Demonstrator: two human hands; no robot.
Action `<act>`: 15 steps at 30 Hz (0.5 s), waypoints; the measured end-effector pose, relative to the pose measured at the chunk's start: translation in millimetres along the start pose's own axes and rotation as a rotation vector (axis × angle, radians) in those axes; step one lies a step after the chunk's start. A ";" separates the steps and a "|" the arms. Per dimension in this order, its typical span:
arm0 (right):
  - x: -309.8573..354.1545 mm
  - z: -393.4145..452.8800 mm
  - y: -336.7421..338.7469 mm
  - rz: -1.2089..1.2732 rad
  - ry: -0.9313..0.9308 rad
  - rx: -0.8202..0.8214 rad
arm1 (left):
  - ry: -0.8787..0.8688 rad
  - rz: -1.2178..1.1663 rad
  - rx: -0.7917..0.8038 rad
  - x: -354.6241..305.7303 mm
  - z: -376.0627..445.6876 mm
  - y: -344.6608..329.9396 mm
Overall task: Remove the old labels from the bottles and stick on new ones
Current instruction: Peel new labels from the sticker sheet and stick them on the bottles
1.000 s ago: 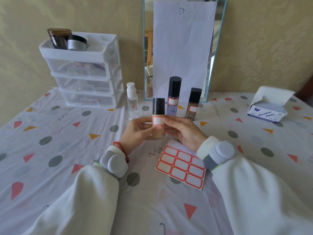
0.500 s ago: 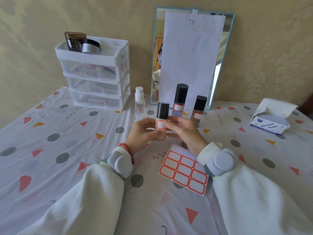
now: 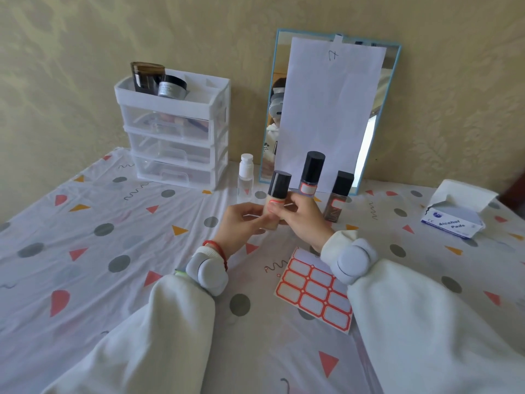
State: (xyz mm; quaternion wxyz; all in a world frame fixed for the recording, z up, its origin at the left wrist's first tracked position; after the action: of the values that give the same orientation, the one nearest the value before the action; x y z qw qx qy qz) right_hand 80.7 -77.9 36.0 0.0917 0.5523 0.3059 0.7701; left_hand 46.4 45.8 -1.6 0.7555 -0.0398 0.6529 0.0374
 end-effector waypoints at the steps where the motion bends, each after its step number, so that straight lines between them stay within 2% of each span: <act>1: 0.8 3.7 1.9 -0.001 0.006 -0.016 | 0.018 0.015 -0.021 2.2 1.0 2.7; 5: 1.1 21.1 9.0 -0.034 0.012 -0.108 | 0.129 0.047 -0.114 16.8 3.1 15.4; 10: -8.8 35.4 6.0 -0.088 -0.026 -0.149 | 0.174 0.105 -0.049 21.6 4.1 8.1; 15: -20.9 40.1 0.0 -0.140 -0.065 -0.174 | 0.196 0.098 -0.060 24.0 5.0 9.0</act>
State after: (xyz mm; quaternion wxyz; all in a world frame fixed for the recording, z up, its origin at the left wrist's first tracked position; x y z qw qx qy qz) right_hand 124.8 -73.0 27.5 0.2028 0.5443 0.2725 0.7670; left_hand 53.9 55.4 -24.7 0.6837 -0.0341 0.7235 0.0897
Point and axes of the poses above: each hand's wrist, its own z-axis towards the middle knuckle, its own y-axis out of the back of the hand, x = y × z, the point moved 10 cm from there along z, towards the middle knuckle, and after that the axes turned 5 degrees about -z, right-handed, at the moved point
